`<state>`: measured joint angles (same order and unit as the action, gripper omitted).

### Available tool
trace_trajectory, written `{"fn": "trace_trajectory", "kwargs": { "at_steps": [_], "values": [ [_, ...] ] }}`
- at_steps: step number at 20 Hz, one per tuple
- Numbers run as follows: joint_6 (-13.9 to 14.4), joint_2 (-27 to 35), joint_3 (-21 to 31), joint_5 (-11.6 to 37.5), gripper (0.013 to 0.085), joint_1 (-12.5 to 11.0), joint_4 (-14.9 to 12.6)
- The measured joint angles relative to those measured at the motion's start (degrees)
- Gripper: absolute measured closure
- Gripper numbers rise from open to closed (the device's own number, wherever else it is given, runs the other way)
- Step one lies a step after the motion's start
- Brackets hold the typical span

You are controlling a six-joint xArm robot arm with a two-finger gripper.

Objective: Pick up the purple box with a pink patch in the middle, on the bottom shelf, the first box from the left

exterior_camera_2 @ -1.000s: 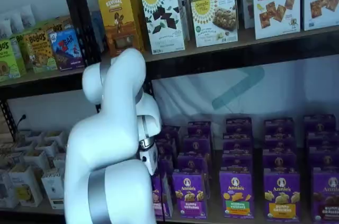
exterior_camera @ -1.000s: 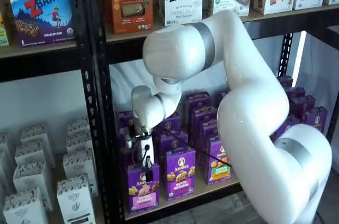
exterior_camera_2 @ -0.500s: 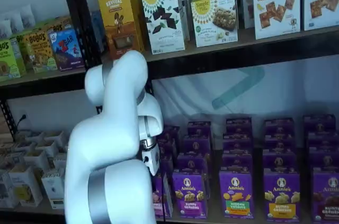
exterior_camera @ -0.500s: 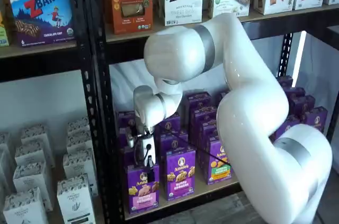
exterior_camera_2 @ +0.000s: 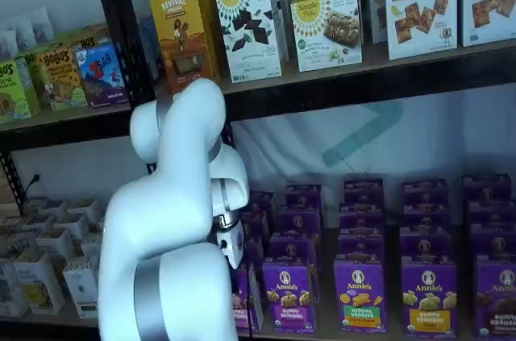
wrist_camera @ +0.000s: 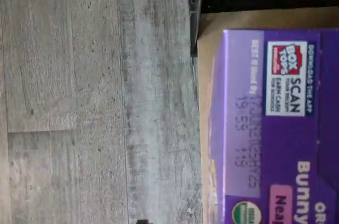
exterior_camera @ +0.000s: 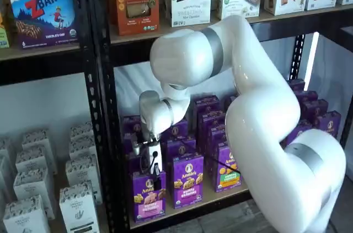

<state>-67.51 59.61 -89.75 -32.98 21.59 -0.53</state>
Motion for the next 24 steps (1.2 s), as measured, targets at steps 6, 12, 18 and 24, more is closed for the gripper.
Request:
{"fn": "trace_trajectory", "kwargs": {
  "at_steps": [6,12,18,24],
  "values": [
    [-0.2,0.1,0.2,0.8,0.017,0.0,0.2],
    [0.2,0.4,0.2,1.2,0.033,0.2,0.0],
    [0.8,0.7,-0.3,0.6,0.033,0.3,-0.6],
    [0.7,0.7,0.1,1.5,0.033,0.3,-0.5]
  ]
}}
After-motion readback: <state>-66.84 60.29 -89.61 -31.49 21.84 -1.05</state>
